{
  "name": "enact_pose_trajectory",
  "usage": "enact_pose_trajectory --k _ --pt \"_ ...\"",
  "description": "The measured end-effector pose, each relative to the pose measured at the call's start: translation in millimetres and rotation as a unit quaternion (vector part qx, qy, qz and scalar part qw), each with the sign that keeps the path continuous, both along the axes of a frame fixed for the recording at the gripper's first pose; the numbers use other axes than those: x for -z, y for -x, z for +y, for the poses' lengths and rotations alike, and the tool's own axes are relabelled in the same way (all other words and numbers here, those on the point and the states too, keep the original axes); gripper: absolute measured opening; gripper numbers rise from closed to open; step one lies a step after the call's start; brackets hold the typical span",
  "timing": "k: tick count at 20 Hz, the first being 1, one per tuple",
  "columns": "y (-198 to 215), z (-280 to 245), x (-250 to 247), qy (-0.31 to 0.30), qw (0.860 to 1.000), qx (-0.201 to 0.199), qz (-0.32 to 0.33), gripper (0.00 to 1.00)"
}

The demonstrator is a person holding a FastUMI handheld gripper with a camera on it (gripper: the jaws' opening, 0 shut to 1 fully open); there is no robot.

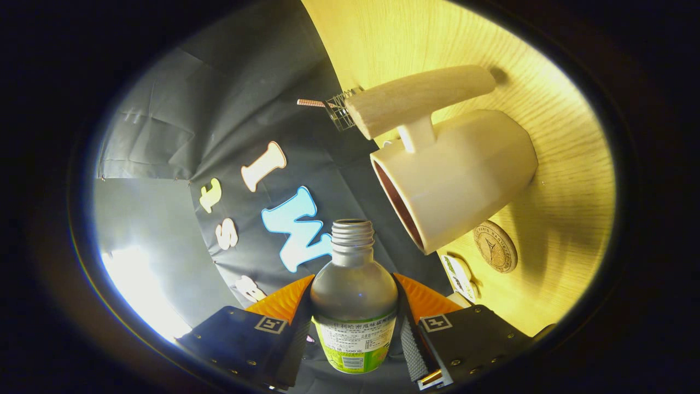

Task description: Take the bottle from table, then pour the juice into the cup, finally place the bottle on the coaster

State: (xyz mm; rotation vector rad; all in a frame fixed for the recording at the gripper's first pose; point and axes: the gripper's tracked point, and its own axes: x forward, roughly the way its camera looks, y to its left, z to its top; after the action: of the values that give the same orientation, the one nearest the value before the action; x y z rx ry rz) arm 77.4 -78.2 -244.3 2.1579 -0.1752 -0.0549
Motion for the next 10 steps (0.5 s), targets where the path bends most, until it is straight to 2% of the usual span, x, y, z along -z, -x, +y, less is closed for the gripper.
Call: enact_pose_trajectory --k 10 --pt "1.6 -6.7 -6.1 0.012 1.0 0.002 -0.003 0.73"
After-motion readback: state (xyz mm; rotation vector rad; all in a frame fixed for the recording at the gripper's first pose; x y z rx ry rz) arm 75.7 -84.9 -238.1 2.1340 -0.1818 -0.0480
